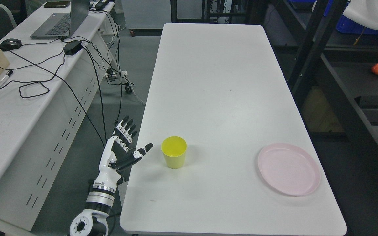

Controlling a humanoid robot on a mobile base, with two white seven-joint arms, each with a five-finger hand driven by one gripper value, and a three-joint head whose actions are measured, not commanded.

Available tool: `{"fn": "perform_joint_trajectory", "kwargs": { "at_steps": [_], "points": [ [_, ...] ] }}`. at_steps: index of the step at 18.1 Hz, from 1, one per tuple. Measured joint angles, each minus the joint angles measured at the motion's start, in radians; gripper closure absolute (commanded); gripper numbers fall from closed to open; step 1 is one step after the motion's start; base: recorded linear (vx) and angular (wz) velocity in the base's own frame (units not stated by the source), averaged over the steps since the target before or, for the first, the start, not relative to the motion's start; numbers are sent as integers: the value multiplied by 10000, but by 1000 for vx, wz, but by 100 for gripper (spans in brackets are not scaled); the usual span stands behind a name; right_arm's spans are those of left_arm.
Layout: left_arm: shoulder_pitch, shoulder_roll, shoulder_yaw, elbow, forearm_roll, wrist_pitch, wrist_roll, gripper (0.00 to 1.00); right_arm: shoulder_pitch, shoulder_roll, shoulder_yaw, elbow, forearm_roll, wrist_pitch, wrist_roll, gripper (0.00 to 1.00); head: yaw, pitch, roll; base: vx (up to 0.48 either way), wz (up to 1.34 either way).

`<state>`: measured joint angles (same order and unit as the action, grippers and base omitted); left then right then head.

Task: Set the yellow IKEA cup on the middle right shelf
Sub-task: 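Raise the left hand and open it beside the yellow cup, then close the left hand around the yellow cup and lift it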

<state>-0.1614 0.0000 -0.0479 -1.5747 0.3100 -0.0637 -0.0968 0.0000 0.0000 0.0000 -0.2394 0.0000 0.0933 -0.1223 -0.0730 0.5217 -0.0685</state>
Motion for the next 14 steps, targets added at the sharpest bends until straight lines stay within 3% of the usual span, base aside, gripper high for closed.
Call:
{"fn": "perform_joint_trajectory", "kwargs": {
  "at_steps": [14],
  "points": [
    [-1205, 0, -1724, 1658, 311, 770, -505, 3, 0, 0, 0, 0, 0, 0, 56, 1, 0, 0, 0, 0, 0]
  ]
}}
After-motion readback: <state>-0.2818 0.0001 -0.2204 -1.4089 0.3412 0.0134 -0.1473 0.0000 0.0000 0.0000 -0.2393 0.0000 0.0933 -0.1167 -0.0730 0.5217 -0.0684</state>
